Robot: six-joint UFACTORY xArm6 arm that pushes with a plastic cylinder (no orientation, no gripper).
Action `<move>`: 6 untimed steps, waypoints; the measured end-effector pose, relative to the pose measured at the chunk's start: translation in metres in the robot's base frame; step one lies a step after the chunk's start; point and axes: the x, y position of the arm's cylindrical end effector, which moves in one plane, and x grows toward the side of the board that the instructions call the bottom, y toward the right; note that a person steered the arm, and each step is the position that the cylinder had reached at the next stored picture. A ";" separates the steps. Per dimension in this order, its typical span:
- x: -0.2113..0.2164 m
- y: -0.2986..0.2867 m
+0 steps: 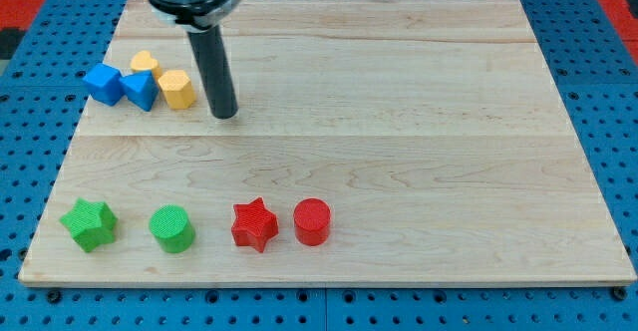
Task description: Slightly push the green star to the left
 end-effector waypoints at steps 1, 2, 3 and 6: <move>0.000 0.004; 0.029 0.003; 0.085 -0.047; 0.144 -0.199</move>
